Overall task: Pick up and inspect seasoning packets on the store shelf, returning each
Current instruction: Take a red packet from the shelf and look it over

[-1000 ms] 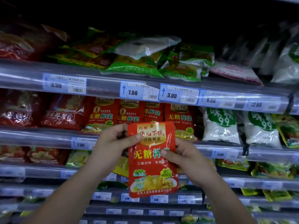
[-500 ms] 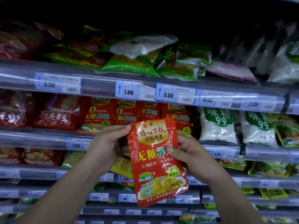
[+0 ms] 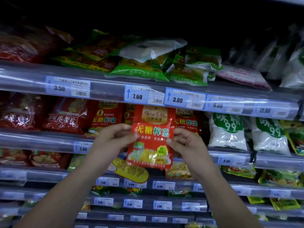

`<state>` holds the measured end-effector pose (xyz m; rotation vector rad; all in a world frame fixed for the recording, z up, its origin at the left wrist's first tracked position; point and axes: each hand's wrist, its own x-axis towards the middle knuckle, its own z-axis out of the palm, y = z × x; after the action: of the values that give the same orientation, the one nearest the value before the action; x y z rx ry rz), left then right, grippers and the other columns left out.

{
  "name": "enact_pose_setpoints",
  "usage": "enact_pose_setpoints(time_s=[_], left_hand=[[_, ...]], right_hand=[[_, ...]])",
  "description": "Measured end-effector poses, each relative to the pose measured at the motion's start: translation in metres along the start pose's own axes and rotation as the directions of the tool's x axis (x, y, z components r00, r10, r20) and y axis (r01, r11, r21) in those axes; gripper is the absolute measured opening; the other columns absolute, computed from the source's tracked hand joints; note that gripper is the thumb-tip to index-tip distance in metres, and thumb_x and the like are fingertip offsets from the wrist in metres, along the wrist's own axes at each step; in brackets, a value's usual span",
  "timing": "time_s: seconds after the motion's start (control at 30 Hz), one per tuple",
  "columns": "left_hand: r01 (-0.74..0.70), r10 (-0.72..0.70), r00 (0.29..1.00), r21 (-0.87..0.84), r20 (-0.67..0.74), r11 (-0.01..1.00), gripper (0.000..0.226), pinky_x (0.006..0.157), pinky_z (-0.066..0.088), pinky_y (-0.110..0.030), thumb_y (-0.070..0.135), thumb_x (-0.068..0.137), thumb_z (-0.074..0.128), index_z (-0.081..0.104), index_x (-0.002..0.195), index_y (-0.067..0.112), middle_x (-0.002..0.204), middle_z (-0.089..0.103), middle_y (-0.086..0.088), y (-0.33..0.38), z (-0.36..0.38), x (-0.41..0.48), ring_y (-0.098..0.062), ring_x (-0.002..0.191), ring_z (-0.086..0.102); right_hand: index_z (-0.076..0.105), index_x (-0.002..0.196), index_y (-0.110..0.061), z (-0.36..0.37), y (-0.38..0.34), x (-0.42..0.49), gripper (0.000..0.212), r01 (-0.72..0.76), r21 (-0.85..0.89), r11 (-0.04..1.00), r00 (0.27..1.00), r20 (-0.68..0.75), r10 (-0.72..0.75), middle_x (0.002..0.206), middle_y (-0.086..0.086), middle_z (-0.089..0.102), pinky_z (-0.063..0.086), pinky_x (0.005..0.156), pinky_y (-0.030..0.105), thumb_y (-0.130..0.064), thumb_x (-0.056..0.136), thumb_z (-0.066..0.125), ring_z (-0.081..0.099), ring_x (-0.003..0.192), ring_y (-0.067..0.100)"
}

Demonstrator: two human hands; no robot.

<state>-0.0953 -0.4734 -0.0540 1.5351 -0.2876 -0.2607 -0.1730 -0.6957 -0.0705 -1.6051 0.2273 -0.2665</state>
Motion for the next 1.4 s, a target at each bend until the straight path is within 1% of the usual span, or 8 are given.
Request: enact_pose_setpoints(time_s=[0.17,0.3,0.4,0.57,0.8,1.07,1.23,1.4], left_hand=[[-0.053,0.069,0.991,0.14,-0.116,0.989,0.029,0.066,0.057,-0.02,0.001,0.08,0.078,0.068,0.085,0.028,0.07,0.074,0.013,0.0,-0.001,0.002,0.004,0.066,0.071],[-0.057,0.093,0.988,0.266,-0.126,0.962,0.042,0.089,0.059,-0.041,0.001,0.079,0.081,0.07,0.116,0.019,0.097,0.076,0.0,0.003,-0.011,0.016,-0.016,0.09,0.074],[-0.116,0.174,0.978,0.398,-0.115,0.91,0.045,0.095,0.056,-0.038,0.001,0.082,0.078,0.069,0.12,0.024,0.106,0.073,0.011,0.003,-0.013,0.019,-0.009,0.098,0.069],[-0.174,0.235,0.971,0.53,-0.049,0.83,0.031,0.082,0.049,-0.019,0.013,0.088,0.074,0.075,0.108,0.037,0.102,0.071,0.018,-0.003,-0.013,0.017,0.003,0.099,0.063],[-0.148,0.189,0.982,0.621,-0.001,0.77,0.025,0.095,0.056,-0.038,0.015,0.089,0.072,0.076,0.105,0.034,0.103,0.073,0.011,-0.008,-0.004,0.021,-0.007,0.1,0.066],[-0.234,0.248,0.966,0.63,0.067,0.74,0.026,0.082,0.048,-0.018,0.013,0.091,0.068,0.071,0.112,0.028,0.103,0.07,0.015,0.001,0.053,0.026,0.002,0.096,0.063],[-0.164,0.156,0.985,0.68,0.073,0.715,0.053,0.091,0.052,-0.03,0.024,0.089,0.07,0.053,0.139,0.02,0.126,0.067,0.006,-0.003,0.112,0.041,-0.015,0.105,0.066],[-0.061,0.106,0.993,0.548,-0.049,0.834,0.052,0.089,0.053,-0.034,0.017,0.085,0.077,0.058,0.134,0.012,0.117,0.071,-0.002,-0.01,0.137,0.047,-0.022,0.106,0.066]], right_hand=[[0.062,0.112,-0.027,0.004,-0.012,0.014,0.046,0.01,0.04,0.999,0.999,0.044,-0.012,0.09,0.002,0.077,0.06,0.066,0.023,0.009,0.084,0.072,0.077,0.084,0.014],[0.068,0.11,-0.029,0.015,-0.013,0.036,0.043,0.049,-0.03,0.998,0.997,-0.066,-0.051,0.093,0.007,0.074,0.058,0.065,0.023,0.006,0.085,0.073,0.075,0.088,0.021],[0.07,0.114,-0.03,0.023,-0.012,0.054,0.045,0.057,-0.068,0.996,0.99,-0.127,-0.065,0.101,0.008,0.074,0.059,0.06,0.029,0.004,0.085,0.074,0.075,0.087,0.022],[0.065,0.124,-0.026,0.04,-0.001,0.066,0.046,0.057,-0.262,0.963,0.988,-0.121,-0.091,0.105,0.009,0.073,0.06,0.066,0.033,0.001,0.088,0.071,0.073,0.094,0.025],[0.069,0.123,-0.015,0.025,-0.007,0.051,0.039,0.097,-0.569,0.817,0.98,-0.088,-0.178,0.095,-0.005,0.072,0.047,0.069,0.009,-0.006,0.085,0.073,0.066,0.087,0.008],[0.068,0.102,-0.018,-0.044,-0.011,0.014,0.016,-0.006,-0.642,0.767,0.932,-0.281,-0.228,0.08,-0.008,0.067,0.044,0.045,0.01,-0.007,0.094,0.058,0.059,0.058,0.008],[0.067,0.115,-0.013,-0.049,0.001,0.001,0.025,0.034,-0.702,0.711,0.959,-0.177,-0.221,0.101,0.001,0.069,0.051,0.069,0.018,-0.008,0.092,0.057,0.066,0.084,0.015],[0.066,0.118,-0.016,-0.052,0.007,-0.004,0.03,0.129,-0.693,0.709,0.965,-0.075,-0.249,0.11,0.001,0.065,0.052,0.073,0.016,-0.007,0.091,0.056,0.063,0.088,0.011]])
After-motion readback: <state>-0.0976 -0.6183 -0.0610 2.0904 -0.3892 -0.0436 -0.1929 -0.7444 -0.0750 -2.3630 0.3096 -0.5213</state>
